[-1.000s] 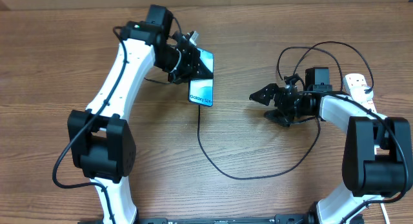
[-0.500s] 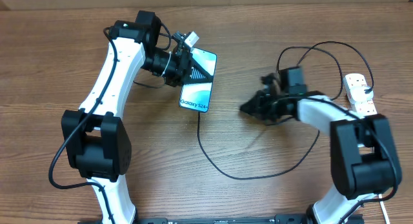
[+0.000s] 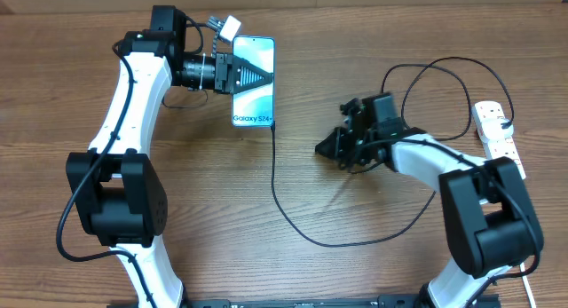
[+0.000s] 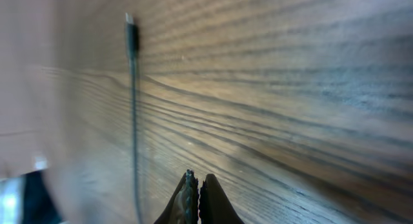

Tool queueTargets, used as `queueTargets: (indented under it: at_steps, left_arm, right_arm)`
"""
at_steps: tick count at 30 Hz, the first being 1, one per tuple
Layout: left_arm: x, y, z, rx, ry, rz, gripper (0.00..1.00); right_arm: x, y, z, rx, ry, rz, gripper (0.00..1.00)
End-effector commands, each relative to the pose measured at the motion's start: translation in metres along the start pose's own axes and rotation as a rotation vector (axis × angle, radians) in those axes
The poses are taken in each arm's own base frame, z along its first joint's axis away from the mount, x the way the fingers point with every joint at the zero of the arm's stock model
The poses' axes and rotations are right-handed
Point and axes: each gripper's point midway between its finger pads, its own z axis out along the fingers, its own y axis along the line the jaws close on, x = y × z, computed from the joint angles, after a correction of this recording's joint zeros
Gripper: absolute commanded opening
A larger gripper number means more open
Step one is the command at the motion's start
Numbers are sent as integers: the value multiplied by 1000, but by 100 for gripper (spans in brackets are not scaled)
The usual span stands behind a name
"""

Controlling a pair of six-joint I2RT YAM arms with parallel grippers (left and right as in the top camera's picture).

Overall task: Plug charger to phone and switch on socket
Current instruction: 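Rotate the held phone with the left gripper to face the right gripper, then move the right gripper down over the black cable's USB-C plug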

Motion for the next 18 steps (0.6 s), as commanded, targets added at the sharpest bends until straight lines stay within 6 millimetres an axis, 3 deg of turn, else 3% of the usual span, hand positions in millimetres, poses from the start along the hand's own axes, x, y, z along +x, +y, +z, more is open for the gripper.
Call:
queueTargets:
  at_steps: [1, 5, 13, 18]
  left_arm:
    - [1, 8, 7, -53, 18, -65, 4]
    - [3, 44, 3, -243, 20, -185, 4]
    - [-4, 62, -12, -333, -16, -190, 4]
    - [-4, 83, -21, -463, -37, -259, 4]
  right_arm:
    - [4, -2, 15, 117, -34, -68, 4]
    - [-1, -1, 21, 201, -95, -71, 10]
    - [-10, 1, 23, 295, -162, -122, 14]
    - [-8, 18, 32, 302, -195, -217, 25]
